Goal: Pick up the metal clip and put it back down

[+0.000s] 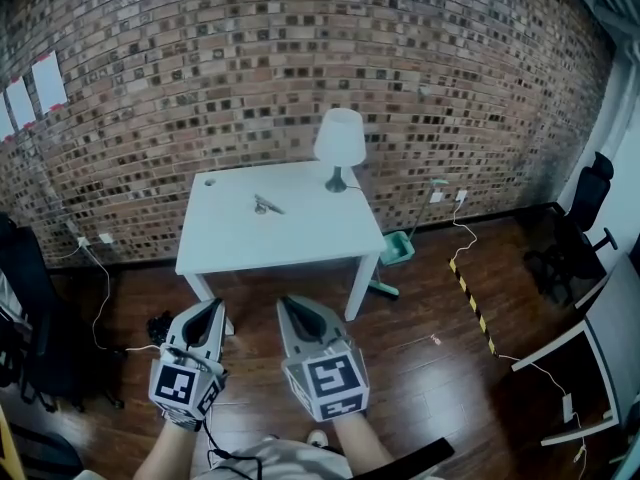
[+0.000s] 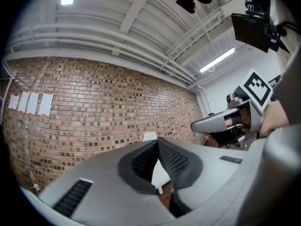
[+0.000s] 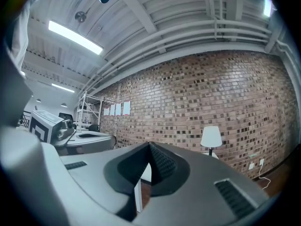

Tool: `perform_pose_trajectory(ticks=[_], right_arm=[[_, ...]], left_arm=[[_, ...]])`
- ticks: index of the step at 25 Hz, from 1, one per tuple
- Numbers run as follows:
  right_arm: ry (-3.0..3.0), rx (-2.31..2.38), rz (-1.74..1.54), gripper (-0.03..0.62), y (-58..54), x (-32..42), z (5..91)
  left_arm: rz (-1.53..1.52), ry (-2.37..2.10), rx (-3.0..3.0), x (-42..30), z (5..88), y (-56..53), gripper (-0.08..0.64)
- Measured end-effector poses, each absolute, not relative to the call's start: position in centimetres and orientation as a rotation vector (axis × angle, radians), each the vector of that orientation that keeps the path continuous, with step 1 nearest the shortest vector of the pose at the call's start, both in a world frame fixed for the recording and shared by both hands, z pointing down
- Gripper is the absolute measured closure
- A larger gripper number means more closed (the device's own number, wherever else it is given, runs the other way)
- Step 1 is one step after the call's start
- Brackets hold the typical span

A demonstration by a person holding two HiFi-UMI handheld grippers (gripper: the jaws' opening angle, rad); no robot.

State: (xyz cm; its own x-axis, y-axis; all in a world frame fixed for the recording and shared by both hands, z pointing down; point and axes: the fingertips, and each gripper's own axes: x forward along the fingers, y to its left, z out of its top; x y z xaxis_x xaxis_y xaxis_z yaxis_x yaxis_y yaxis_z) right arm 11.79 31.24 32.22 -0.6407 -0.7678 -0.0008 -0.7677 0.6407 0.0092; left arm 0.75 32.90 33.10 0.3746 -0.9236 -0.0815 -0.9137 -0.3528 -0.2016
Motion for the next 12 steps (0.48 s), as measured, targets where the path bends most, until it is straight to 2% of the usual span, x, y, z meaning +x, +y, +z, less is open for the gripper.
perform_pose_trajectory(ticks=[12], right_arm=[[-2.846,1.339,-0.029,0.598,30.49,11.79,32.2]], left_arm=[[-0.064,1.653,-2.413,0.66,32.92,32.33,0.546]])
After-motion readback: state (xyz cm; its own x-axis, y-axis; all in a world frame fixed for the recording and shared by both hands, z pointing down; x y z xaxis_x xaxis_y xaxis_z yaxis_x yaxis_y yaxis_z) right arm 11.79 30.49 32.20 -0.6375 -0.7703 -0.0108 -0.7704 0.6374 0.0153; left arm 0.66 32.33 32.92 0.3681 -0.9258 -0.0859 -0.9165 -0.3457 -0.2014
